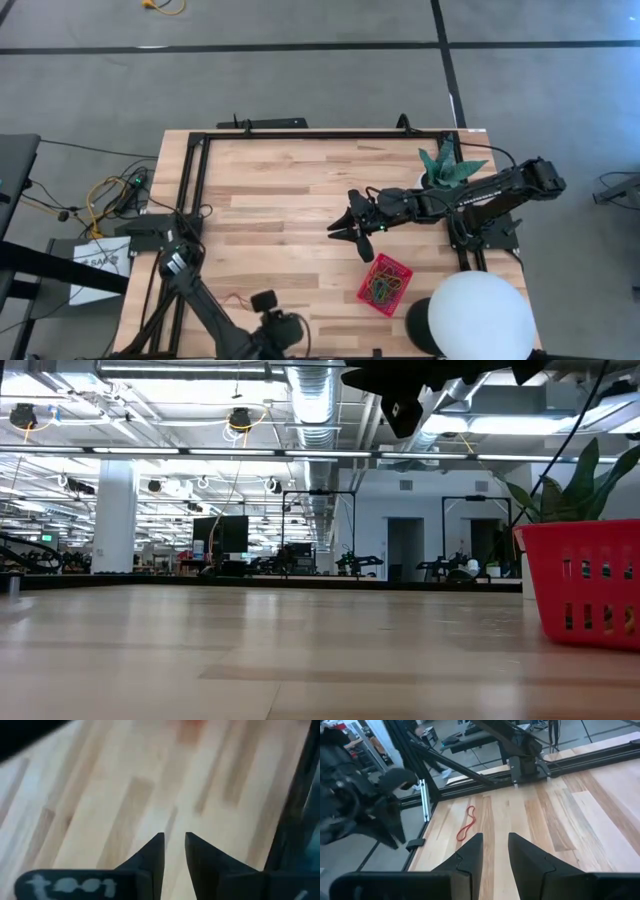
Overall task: Pick and place items into bin
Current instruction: Put the red rubber band into the red bin
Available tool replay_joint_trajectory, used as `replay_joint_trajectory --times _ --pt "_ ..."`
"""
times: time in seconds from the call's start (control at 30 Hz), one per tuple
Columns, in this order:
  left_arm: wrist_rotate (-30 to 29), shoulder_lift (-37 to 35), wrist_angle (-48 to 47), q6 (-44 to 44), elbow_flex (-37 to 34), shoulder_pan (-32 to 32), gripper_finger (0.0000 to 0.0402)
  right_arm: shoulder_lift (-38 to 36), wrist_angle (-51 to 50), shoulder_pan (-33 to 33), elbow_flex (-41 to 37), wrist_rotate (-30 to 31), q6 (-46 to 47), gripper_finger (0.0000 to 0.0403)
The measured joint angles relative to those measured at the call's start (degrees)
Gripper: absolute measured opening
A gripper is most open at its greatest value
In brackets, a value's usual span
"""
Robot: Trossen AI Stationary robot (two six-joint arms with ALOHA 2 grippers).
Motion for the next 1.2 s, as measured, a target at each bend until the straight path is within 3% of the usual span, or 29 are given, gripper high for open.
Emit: replay_joint_trajectory --times 0.17,0.3,0.5,0.67,0.8,0.97,1.1,1.2 --pt "8.0 -0.5 -0.4 5.3 -4.6 -1.3 0.0069 0.0 -0.1 0.0 0.0 0.0 0.0 0.0087" --pt "9.4 -0.7 0.0 12.4 -9.1 -1.5 0.0069 0.0 -0.1 0.0 0.0 0.0 0.0 0.0087" --pt "13.2 -2.9 -0.6 16.1 -12.6 -1.5 0.0069 0.0 -0.1 0.1 0.0 0.0 0.0 0.0087" --pt "18.5 -8.9 -0.6 17.7 -12.7 -1.9 0.0069 0.0 -0.1 0.1 0.0 0.0 0.0 0.0087" --pt "14.1 -15.2 -0.6 18.2 -12.7 -2.9 0.0069 0.0 -0.1 0.1 0.0 0.0 0.0 0.0087" --pt "2.2 -22.9 -0.4 10.9 -15.5 -3.6 0.0069 0.0 -0.1 0.1 0.0 0.0 0.0 0.0087" --pt "4.1 -28.3 0.2 1.5 -27.6 -3.9 0.0069 0.0 -0.1 0.1 0.0 0.0 0.0 0.0087" --pt "6.7 -32.7 7.6 -3.3 -40.0 -4.4 0.0069 0.0 -0.1 0.1 0.0 0.0 0.0 0.0087"
